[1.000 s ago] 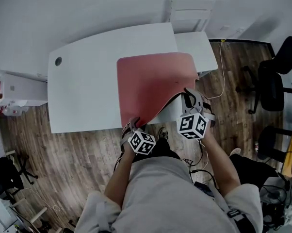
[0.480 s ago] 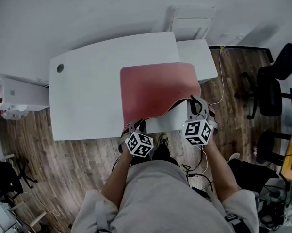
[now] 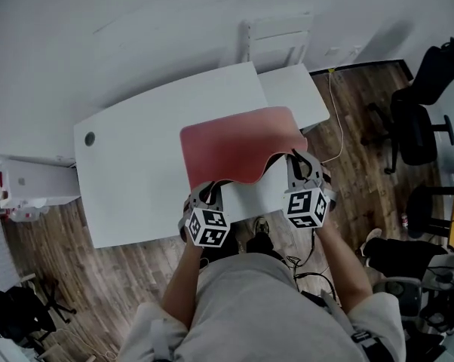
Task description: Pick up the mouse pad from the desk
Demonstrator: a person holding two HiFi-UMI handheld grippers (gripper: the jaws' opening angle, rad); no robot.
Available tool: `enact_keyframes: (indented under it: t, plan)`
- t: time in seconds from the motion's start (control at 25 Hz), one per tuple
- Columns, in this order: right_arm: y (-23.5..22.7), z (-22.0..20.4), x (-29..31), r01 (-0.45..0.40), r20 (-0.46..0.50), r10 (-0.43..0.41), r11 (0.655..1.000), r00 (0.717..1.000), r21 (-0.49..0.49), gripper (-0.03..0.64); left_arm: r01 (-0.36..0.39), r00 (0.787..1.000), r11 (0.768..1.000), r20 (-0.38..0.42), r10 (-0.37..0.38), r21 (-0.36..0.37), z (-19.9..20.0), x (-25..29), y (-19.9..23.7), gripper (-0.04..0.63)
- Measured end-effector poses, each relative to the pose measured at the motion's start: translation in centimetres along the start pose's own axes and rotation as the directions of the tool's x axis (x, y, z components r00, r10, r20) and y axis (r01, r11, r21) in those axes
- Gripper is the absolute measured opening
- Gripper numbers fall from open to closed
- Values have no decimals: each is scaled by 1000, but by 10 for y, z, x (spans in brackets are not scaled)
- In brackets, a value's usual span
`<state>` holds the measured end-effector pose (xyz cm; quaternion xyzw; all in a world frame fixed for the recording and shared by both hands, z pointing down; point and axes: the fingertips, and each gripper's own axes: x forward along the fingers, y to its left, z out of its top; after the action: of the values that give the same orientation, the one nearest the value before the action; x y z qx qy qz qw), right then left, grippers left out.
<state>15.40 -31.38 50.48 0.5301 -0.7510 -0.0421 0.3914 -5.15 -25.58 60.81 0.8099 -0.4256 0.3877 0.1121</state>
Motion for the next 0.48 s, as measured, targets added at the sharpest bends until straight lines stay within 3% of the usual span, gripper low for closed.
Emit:
enact_keyframes:
  t: [0.36,0.48]
  plan:
    - [-4,21,-15,25,28,-27,998,999,49,52,-7,995,1000,98,9,-28,44,-14,21,32]
    - [-6,24,-19,30,41,-32,997,999,67,52,4,993,998,122,5,-68,55,-16,25,32]
